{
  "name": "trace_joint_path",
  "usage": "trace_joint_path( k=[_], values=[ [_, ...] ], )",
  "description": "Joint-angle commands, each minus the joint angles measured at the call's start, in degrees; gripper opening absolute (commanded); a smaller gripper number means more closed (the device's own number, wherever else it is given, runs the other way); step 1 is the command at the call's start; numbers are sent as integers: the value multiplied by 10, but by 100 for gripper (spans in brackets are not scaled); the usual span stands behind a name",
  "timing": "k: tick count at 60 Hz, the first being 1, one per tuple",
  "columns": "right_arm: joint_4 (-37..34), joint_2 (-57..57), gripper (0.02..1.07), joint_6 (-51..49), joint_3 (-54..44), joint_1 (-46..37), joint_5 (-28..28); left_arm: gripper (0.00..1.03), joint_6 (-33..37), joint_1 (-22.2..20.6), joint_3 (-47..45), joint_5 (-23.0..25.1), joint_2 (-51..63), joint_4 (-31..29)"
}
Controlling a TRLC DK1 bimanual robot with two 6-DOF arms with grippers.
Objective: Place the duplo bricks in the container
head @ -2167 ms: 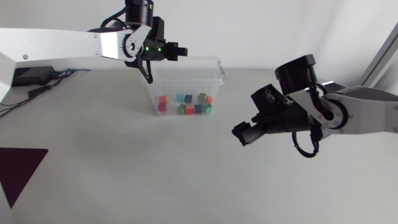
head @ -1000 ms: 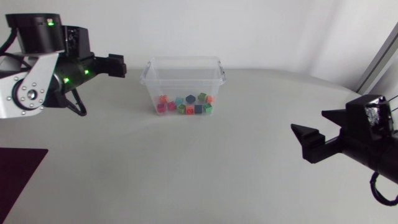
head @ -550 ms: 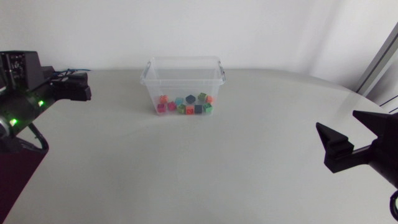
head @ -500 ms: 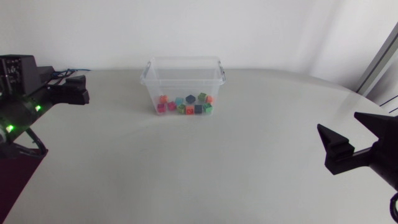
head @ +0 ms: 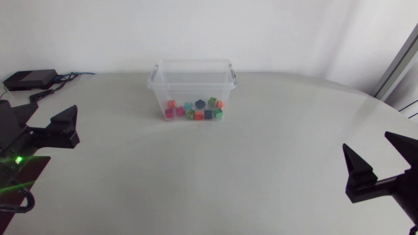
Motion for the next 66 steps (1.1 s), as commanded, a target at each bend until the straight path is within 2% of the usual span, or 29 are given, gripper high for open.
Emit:
trace_joint_path(
  k=[1,50,66],
  values=[
    [6,-9,103,0,-25,-5,2,97,-1,8,-29,9,-29,-5],
    [193,-23,103,188,-160,-13,1,96,-75,59,-218,109,-286,-24],
    [195,-23,103,189,-162,-13,1,96,-76,59,-220,110,-289,-24]
  ],
)
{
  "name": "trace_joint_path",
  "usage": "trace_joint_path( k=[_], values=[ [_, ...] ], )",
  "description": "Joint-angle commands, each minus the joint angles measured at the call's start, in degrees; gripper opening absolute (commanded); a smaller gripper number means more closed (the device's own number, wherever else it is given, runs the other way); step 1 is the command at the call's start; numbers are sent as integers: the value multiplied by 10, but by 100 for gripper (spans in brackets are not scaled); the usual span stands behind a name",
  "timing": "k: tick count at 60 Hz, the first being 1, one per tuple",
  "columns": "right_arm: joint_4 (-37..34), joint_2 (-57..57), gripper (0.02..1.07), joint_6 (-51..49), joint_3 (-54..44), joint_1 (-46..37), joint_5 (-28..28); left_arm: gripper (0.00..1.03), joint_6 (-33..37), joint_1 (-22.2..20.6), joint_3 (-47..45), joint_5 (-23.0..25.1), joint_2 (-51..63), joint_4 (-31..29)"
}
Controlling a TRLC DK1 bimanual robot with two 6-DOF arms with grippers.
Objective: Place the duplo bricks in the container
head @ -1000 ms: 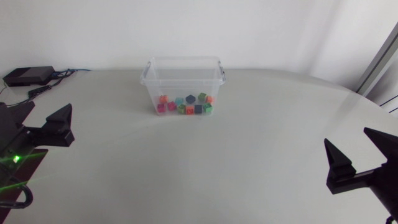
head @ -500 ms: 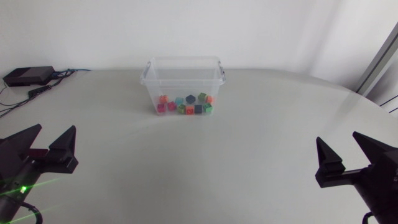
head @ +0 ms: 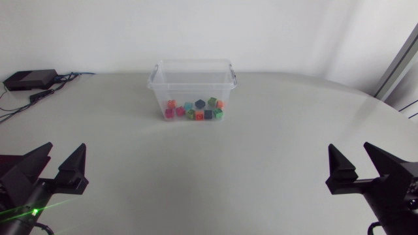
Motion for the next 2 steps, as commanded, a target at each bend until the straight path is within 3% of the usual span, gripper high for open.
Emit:
trace_joint_path(
  k=[1,2],
  values=[
    [10,-3,103,15,-13,-4,1,96,-13,4,-10,4,-4,2],
    [10,-3,103,15,-13,-4,1,96,-13,4,-10,4,-4,2]
  ],
)
